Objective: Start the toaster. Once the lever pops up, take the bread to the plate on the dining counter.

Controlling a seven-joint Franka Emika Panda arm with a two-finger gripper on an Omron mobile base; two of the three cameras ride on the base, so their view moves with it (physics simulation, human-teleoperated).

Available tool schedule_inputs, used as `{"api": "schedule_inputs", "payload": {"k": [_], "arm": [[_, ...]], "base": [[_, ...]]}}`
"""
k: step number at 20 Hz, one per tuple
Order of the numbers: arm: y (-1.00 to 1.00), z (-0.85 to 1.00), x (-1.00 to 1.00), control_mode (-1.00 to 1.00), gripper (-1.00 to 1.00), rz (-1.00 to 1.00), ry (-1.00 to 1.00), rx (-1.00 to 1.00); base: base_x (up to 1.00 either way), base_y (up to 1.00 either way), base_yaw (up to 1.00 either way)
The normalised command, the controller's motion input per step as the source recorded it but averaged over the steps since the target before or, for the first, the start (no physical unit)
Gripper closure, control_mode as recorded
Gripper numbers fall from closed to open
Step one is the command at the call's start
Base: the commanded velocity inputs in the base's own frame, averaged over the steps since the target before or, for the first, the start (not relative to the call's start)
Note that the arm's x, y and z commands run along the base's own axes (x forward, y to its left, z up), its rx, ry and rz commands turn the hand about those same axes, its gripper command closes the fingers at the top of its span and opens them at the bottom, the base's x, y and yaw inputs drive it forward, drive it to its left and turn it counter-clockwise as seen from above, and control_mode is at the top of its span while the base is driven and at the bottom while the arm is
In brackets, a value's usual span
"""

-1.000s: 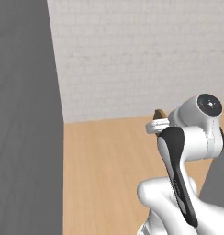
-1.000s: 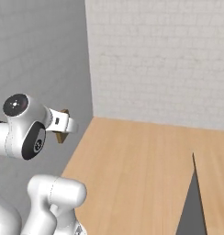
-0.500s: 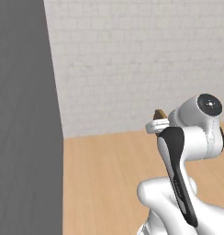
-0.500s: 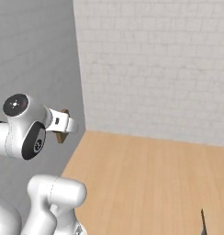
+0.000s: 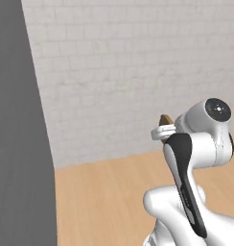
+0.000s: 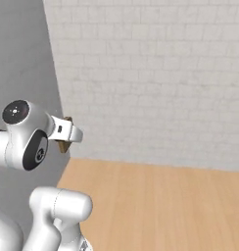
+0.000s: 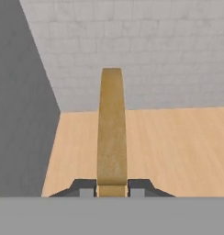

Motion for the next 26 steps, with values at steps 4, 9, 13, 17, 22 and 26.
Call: {"api": "schedule_inputs", "payload": {"k": [4, 9, 13, 17, 22, 26], "arm": [[0.00, 0.00, 0.00, 1.00, 1.00, 0.00, 0.00, 0.00], [0.00, 0.00, 0.00, 1.00, 1.00, 0.00, 0.00, 0.00], [0.00, 0.00, 0.00, 1.00, 1.00, 0.00, 0.00, 0.00], [0.00, 0.00, 0.00, 1.00, 1.00, 0.00, 0.00, 0.00], [0.00, 0.00, 0.00, 1.00, 1.00, 0.00, 0.00, 0.00], [0.00, 0.00, 0.00, 1.00, 1.00, 0.00, 0.00, 0.00]], "base": [[0.99, -0.07, -0.49], [0.85, 0.02, -0.58], [0.77, 0.02, -0.63], [0.70, 0.00, -0.65], [0.69, 0.00, -0.65], [0.71, 0.00, -0.64]]}}
